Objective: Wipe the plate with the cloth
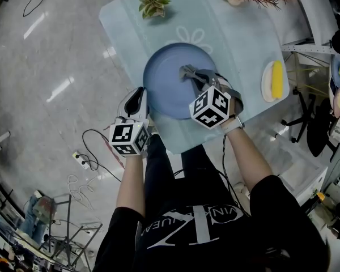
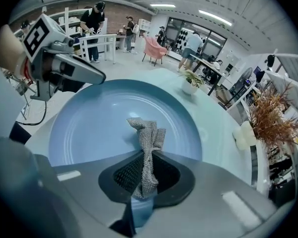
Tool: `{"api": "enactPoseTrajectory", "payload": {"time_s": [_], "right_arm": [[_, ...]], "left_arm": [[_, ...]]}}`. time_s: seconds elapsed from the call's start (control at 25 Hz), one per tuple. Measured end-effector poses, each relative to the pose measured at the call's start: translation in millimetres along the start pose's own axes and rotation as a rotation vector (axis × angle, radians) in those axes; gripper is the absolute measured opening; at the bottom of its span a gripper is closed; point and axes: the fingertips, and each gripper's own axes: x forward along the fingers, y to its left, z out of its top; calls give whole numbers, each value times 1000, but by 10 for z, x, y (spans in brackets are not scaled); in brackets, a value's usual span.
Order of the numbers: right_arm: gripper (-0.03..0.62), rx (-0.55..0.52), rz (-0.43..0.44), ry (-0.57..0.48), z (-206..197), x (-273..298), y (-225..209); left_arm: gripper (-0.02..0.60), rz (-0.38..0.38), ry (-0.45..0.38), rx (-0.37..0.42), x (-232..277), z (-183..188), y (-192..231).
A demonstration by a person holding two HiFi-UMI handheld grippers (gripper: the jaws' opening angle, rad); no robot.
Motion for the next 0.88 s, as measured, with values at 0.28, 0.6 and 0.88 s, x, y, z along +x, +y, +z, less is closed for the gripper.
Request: {"api": "enactPoseTrajectory", "payload": {"time_s": [0.28,0.6,0.88], "right_arm": [[44,-81,129,-40,138,-137,609],[44,-137,204,-125,571,-42,924],[44,-98,122,-134,730,157,431]], "left_arm": [[0,-1,-1,-3,-3,2,-12],[0,-2,0,-4,14,-3,-3],[0,-3,-5,-4,10,2,4]]}}
